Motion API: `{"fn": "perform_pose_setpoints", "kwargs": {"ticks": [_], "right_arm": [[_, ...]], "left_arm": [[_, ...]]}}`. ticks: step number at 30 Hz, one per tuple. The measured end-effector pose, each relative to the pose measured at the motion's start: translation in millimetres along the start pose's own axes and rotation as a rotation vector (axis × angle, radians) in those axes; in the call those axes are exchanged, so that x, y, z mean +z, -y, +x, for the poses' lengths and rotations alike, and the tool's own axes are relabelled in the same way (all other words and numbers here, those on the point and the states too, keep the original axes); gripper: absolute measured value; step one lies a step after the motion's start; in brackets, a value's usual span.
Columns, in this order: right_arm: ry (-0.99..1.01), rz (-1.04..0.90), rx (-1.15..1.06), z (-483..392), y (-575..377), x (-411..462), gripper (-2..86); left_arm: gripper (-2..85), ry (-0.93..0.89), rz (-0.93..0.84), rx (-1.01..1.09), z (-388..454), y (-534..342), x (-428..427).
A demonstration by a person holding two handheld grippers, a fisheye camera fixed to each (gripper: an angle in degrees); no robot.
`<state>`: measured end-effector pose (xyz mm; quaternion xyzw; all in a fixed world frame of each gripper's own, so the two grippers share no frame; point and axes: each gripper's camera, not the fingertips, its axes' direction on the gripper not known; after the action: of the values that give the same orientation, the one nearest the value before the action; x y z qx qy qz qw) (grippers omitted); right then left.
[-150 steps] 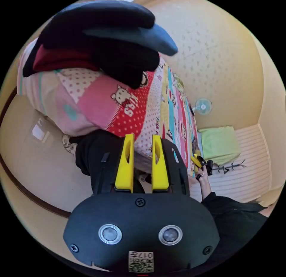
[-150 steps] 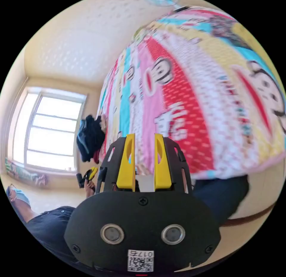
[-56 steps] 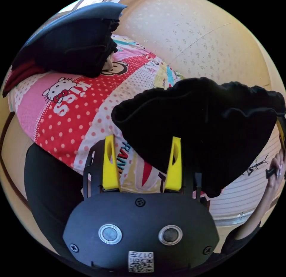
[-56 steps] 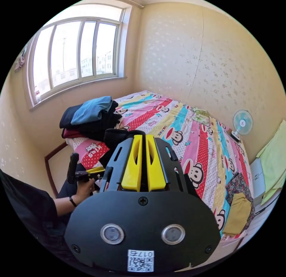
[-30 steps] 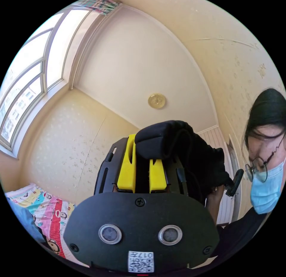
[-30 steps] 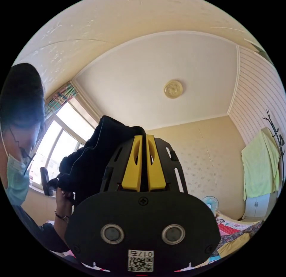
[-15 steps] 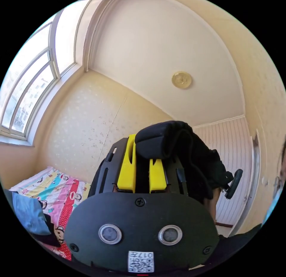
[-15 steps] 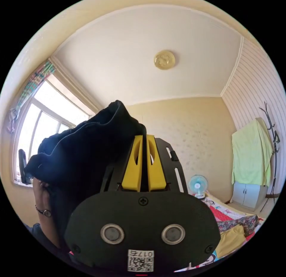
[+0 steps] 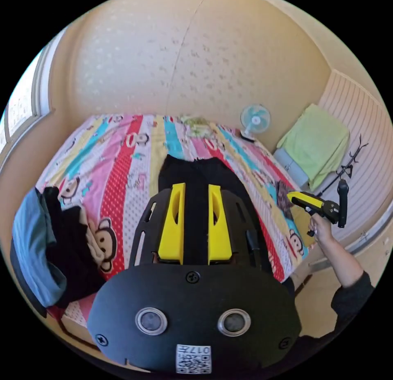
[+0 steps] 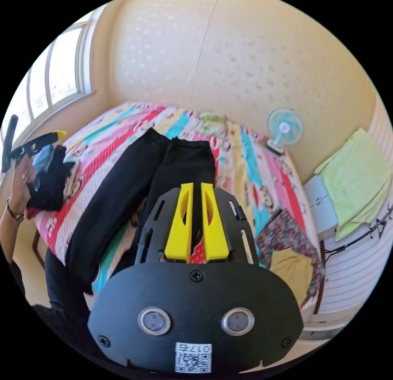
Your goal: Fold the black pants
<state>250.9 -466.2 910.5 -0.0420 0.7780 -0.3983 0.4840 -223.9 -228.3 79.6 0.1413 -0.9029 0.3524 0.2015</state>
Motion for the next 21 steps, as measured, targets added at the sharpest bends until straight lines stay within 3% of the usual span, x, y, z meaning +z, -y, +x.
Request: {"fn": "perform_pose_setpoints", "kwargs": {"ticks": [2,5,10,13,16,19,21], "right_arm": [[0.129,-0.176,0.006,-2,-106,80,5.6],[0.244,-0.314,0.123,12,-228,123,7.8],[0.469,-0.184,0.473,78,-350,75,10.7],[0.664,-0.172,0.620,105,-388,65,12.0],[0.872,-0.331,0.494,89,-390,94,9.9],[0.756,-0.510,0.386,76,-376,112,8.3],[0.749,-0.439,0.395,92,-366,97,7.7]], "left_arm": [[9.9,-0.053,-0.143,0.031,-6,-71,53],[11.3,-0.172,-0.312,0.072,0,-179,102],[15.1,-0.415,-0.402,-0.039,17,-273,130],[18.1,-0.317,-0.330,-0.057,30,-289,129],[20.2,-0.313,-0.410,-0.076,48,-282,130],[17.1,-0.136,-0.482,0.018,70,-279,139],[14.1,0.013,-0.490,0.024,73,-282,138]]}}
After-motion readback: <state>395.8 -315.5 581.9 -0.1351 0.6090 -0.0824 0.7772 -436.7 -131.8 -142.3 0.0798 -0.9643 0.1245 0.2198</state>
